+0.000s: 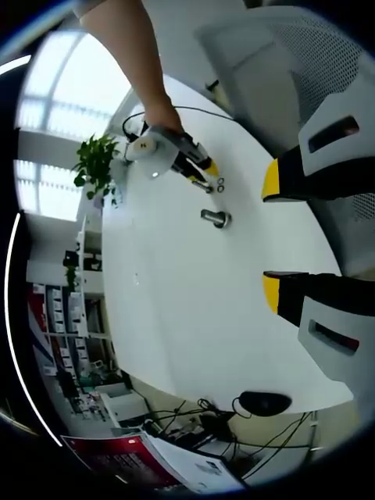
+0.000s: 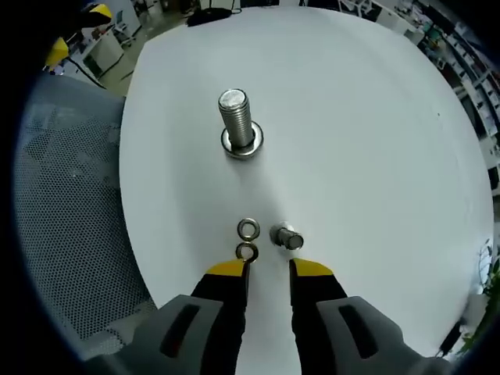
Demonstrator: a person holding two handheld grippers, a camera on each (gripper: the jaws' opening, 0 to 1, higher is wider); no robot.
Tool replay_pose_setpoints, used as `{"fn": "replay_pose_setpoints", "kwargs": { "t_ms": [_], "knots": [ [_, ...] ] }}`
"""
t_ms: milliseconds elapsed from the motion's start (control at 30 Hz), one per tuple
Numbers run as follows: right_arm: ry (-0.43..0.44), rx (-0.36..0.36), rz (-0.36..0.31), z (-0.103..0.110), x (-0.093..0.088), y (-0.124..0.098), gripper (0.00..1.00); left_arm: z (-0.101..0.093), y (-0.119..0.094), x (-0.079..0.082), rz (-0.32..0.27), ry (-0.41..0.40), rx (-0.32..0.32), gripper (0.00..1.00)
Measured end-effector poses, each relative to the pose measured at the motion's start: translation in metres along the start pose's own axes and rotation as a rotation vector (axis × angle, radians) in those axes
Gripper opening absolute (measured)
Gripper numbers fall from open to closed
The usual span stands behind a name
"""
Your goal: Place the washer onto the threaded stud by aligning its center hole with the stud, sliding it down to the base, and recovering from edge contact or off-axis alignment until the washer reaches the visible bottom stop.
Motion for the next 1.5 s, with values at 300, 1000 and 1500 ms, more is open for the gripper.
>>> {"fn": "replay_pose_setpoints", "kwargs": {
  "t_ms": [300,1000,1500],
  "knots": [
    [0.001,0.001,-0.06,0.009,0.005,0.002,0.26,-0.001,0.002,-0.002,0.013,0.002,-0.011,0.33],
    [0.003,-0.009,-0.076,0.017,0.007,0.009,0.17,-0.001,0.003,-0.004,0.03,0.008,-0.014,0.33],
    [-0.072,0.004,-0.05,0.019,0.015,0.011,0.15,-0.002,0.004,-0.006,0.042,0.018,-0.014,0.33]
  ]
}}
Point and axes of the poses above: the point that each gripper's makers call its tool centre point, and the gripper's own axes: y roughly forward along the fingers, z roughly to its left, x roughly out of its top, the point moved 2 cm from there along -y, roughly backward along the fingers, and after that the axes turned 11 degrees about -y, right-handed, at the moved point
